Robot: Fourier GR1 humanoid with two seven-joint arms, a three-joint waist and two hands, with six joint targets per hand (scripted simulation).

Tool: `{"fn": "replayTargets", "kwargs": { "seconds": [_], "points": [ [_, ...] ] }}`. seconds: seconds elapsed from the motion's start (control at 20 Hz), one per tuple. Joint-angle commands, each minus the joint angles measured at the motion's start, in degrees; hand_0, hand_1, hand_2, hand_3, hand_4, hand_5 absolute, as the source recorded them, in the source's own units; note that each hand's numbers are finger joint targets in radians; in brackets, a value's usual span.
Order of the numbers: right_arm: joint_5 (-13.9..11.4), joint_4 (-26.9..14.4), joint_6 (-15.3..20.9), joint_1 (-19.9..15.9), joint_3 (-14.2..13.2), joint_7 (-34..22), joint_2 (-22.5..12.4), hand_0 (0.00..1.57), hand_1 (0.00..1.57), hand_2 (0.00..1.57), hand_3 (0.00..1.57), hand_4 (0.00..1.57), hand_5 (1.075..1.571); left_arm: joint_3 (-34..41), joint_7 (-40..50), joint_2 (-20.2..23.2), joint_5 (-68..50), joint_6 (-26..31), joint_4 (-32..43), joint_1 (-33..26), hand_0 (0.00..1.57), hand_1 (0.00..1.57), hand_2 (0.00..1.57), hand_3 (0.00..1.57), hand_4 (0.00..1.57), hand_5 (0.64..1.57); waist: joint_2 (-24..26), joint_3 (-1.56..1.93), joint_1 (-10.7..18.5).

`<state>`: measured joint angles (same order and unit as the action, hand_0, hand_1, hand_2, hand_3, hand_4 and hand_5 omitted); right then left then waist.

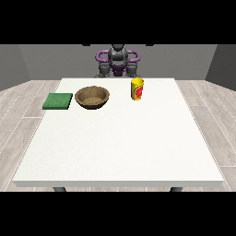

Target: Pick the cup and pour the ball into the bowl, then pick the bowl and place it on the pad

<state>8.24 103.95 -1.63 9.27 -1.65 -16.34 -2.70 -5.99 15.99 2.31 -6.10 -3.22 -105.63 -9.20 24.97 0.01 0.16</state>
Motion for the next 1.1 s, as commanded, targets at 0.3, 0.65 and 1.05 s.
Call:
{"fn": "replayTargets", "kwargs": {
  "seconds": [0.3, 0.65, 1.05],
  "points": [
    [2.5, 9.8, -2.2, 4.0, 0.0, 4.3, 0.9, 0.00, 0.00, 0.00, 0.00, 0.47, 1.570, -9.5, -6.0, -2.3, 5.4, -7.0, -7.3, -2.5, 0.00, 0.00, 0.00, 0.00, 0.00, 1.546, -12.1, -0.01, -1.0],
    [4.9, 2.1, -8.5, 1.7, -4.3, 16.7, -1.3, 0.00, 0.00, 0.00, 0.00, 0.37, 1.571, -7.6, -30.0, -2.3, 5.8, -7.0, 8.9, -1.1, 0.00, 0.00, 0.00, 0.00, 0.00, 1.517, -22.7, -0.03, -3.3],
    [6.7, -10.0, -15.1, -1.6, -9.0, 29.5, -3.6, 0.00, 0.00, 0.00, 0.00, 0.30, 1.571, -8.5, -35.3, -2.3, 7.6, -14.8, 18.5, 10.2, 0.00, 0.00, 0.00, 0.00, 0.00, 1.500, -28.6, -0.01, -5.2]
  ]
}}
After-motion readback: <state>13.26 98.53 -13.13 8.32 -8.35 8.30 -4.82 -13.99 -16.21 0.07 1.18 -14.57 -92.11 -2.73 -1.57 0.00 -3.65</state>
